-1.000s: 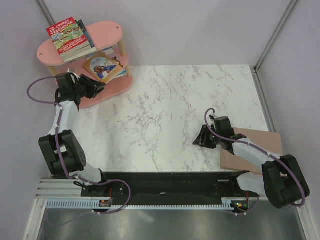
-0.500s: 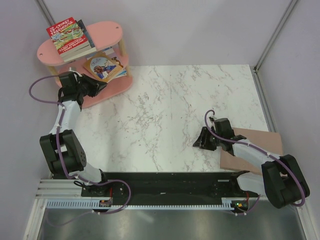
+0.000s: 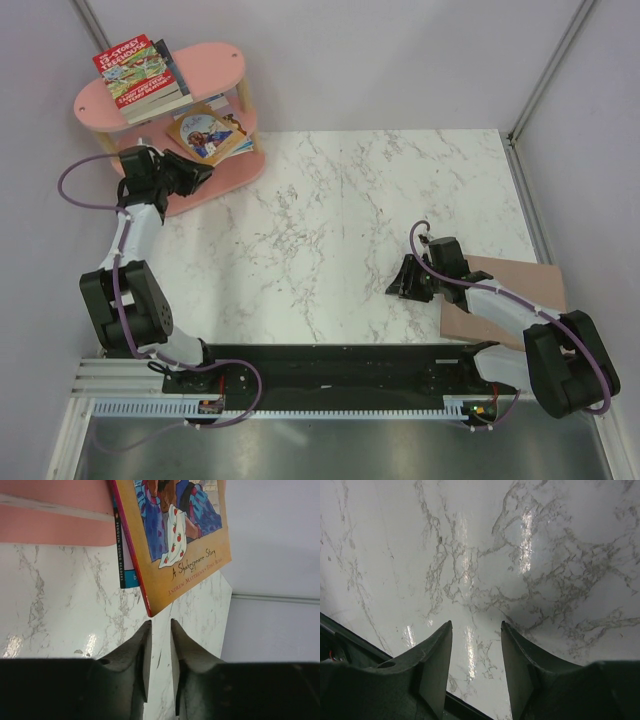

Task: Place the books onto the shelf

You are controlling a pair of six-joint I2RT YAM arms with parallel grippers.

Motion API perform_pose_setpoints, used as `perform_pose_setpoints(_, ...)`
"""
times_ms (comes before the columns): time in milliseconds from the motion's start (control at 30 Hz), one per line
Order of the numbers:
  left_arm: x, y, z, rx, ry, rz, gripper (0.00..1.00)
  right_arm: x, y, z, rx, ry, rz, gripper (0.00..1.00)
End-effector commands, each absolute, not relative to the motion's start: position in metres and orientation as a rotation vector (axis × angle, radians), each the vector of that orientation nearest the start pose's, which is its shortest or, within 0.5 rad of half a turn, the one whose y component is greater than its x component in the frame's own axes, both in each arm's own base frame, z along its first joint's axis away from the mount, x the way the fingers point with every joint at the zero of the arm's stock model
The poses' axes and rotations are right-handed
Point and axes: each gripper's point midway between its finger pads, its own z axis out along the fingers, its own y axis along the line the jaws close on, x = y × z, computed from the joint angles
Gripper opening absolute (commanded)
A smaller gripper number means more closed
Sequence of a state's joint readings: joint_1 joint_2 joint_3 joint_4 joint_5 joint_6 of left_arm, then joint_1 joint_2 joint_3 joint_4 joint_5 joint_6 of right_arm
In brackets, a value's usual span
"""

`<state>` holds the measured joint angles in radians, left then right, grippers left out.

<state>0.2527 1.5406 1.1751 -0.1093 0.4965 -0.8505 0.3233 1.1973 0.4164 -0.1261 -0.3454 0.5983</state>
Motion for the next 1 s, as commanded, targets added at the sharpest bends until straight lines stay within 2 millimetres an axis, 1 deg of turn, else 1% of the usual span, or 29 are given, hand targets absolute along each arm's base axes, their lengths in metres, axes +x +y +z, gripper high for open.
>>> perform_pose_setpoints(0, 0.446, -0.001, 0.233, -0.794, 1.89, -0.852, 0.36, 0.217, 0.161, 0.027, 0.185, 2.56, 0.821, 0.52)
perform_pose_setpoints(33, 0.445, -0.001, 0.231, -0.798, 1.891, -0.846, 0.37, 0.217, 0.162, 0.028, 0.185, 2.557, 0.825, 0.52)
perform_pose_setpoints(133, 0.446, -0.003, 0.224, -0.809, 1.898, -0.837, 0.38, 0.217, 0.162, 0.028, 0.184, 2.556, 0.827, 0.52)
perform_pose_setpoints(167, 0.448, 0.0, 0.219, -0.826, 1.9, -0.827, 0.38, 0.217, 0.162, 0.028, 0.184, 2.556, 0.827, 0.52)
perform_pose_setpoints(267, 0.453, 0.001, 0.219, -0.832, 1.889, -0.828, 0.38, 0.216, 0.162, 0.028, 0.185, 2.556, 0.83, 0.52)
perform_pose_setpoints(467, 0.457, 0.006, 0.234, -0.826, 1.847, -0.798, 0.38, 0.216, 0.161, 0.028, 0.185, 2.554, 0.828, 0.52)
perform_pose_setpoints(567, 0.46, 0.008, 0.237, -0.823, 1.84, -0.794, 0.38, 0.216, 0.161, 0.027, 0.187, 2.559, 0.827, 0.52)
perform_pose_setpoints(700, 0.465, 0.008, 0.23, -0.844, 1.848, -0.807, 0.38, 0.215, 0.162, 0.026, 0.185, 2.563, 0.828, 0.52)
perform_pose_setpoints(733, 0.466, 0.008, 0.232, -0.848, 1.835, -0.815, 0.38, 0.215, 0.161, 0.026, 0.185, 2.561, 0.828, 0.52)
perform_pose_setpoints(800, 0.465, 0.006, 0.232, -0.863, 1.831, -0.822, 0.38, 0.214, 0.161, 0.026, 0.187, 2.562, 0.828, 0.53)
perform_pose_setpoints(833, 0.468, 0.005, 0.236, -0.848, 1.809, -0.828, 0.38, 0.215, 0.161, 0.026, 0.189, 2.559, 0.827, 0.53)
perform_pose_setpoints(867, 0.467, 0.006, 0.236, -0.851, 1.805, -0.827, 0.38, 0.214, 0.161, 0.025, 0.19, 2.565, 0.827, 0.53)
perform_pose_setpoints(933, 0.467, 0.003, 0.241, -0.846, 1.78, -0.849, 0.38, 0.214, 0.161, 0.025, 0.19, 2.567, 0.829, 0.53)
perform_pose_setpoints(967, 0.467, 0.001, 0.239, -0.849, 1.778, -0.858, 0.38, 0.214, 0.162, 0.024, 0.188, 2.569, 0.829, 0.53)
